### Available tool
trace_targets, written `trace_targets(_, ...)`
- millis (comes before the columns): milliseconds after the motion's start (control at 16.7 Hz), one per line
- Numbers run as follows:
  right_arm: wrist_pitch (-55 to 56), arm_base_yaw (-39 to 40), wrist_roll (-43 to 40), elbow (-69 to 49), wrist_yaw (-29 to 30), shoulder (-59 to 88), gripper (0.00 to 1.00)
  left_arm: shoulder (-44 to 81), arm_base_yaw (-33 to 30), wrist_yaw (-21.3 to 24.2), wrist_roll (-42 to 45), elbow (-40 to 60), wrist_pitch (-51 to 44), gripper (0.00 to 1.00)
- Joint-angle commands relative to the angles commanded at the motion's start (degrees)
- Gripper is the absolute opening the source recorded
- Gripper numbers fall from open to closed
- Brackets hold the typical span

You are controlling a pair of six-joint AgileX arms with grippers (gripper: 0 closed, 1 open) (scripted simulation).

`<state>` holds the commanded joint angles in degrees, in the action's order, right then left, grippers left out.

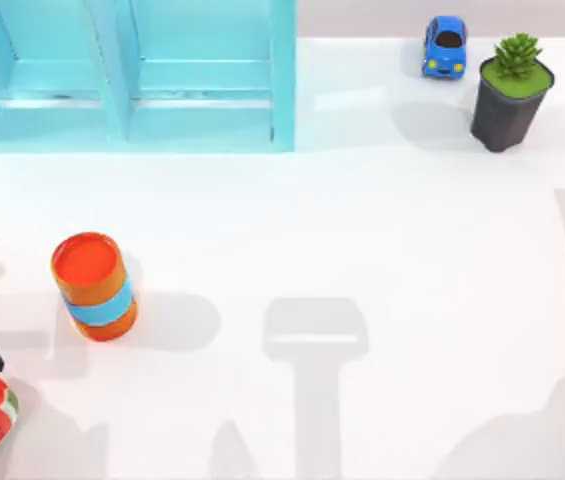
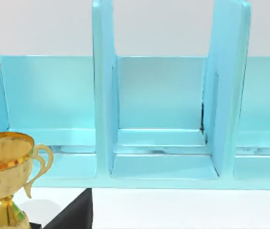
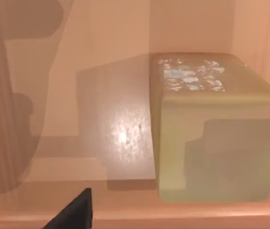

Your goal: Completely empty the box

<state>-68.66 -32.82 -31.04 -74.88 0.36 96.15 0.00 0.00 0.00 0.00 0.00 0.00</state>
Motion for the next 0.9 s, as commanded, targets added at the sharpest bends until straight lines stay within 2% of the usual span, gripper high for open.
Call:
trace_targets(420,17.9,0.0,0.0,12.3,0.0,4.8,1.0,0.0,0.0,0.0,0.0,0.0,0.0,1.0)
trace_targets(780,20.3,-0.1,0.0,14.3,0.0,5.7,1.0,0.0,0.0,0.0,0.0,0.0,0.0,1.0)
trace_targets(900,20.3,-0.1,0.0,14.3,0.0,5.7,0.85,0.0,0.0,0.0,0.0,0.0,0.0,1.0)
